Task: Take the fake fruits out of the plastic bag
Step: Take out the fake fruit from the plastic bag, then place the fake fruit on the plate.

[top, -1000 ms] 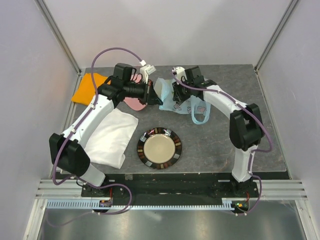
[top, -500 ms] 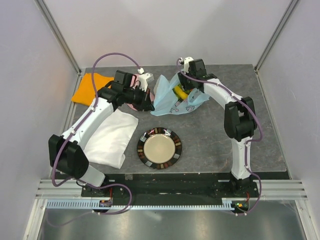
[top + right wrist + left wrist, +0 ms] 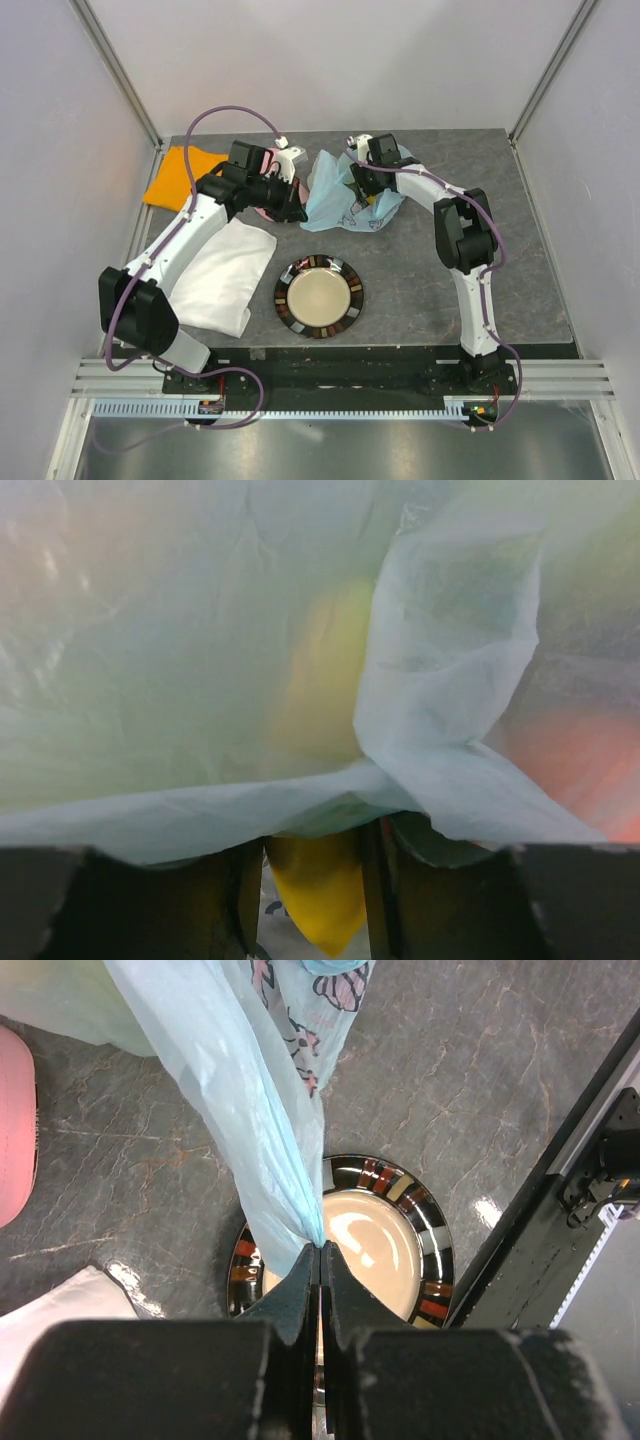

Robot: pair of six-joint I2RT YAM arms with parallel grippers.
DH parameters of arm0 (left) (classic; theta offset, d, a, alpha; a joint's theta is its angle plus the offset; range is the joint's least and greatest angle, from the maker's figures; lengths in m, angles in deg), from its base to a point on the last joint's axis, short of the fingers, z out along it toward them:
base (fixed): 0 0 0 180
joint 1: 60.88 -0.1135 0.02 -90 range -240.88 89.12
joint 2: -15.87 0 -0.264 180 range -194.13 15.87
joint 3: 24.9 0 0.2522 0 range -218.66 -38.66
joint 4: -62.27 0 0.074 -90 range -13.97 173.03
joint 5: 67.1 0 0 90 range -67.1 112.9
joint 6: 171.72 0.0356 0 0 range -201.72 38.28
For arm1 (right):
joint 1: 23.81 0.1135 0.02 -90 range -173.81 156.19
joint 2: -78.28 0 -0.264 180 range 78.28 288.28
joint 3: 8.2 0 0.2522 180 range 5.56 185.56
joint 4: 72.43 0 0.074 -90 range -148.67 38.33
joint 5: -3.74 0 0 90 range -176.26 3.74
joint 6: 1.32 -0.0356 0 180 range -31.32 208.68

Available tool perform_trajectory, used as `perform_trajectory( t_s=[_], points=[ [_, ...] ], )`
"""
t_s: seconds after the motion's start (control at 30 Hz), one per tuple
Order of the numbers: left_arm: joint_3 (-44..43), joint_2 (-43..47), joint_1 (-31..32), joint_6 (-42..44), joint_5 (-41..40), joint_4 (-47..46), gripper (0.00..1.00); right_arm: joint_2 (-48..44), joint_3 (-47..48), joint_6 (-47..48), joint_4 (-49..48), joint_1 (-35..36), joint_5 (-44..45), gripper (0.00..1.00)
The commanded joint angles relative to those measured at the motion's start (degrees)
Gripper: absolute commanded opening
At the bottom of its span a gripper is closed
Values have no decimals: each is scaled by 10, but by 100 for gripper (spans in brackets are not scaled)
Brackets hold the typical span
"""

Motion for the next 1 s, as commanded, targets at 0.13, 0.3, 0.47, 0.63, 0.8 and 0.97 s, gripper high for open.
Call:
perform_trajectory(
  t_s=[0.13, 0.3, 0.47, 0.63, 0.8, 0.97],
  points=[
    [-39, -20, -3, 15, -8, -8, 1, -123, 14, -3, 56, -5, -43, 32],
    [-73, -55, -4, 15, -15, -16, 2, -256, -40, -9, 105, -9, -103, 31],
    [-102, -76, -5, 9, -18, -22, 2, -363, -127, -12, 129, -9, -172, 32],
    [-120, -83, -5, 5, 3, -25, 1, -443, -237, -16, 70, -9, -287, 32],
    [-131, -95, -5, 2, 17, -34, 2, -484, -257, -78, -4, 15, -370, 22],
    [-171, -135, -10, -13, 23, -36, 2, -491, -237, -15, 63, 137, -390, 16]
  ],
)
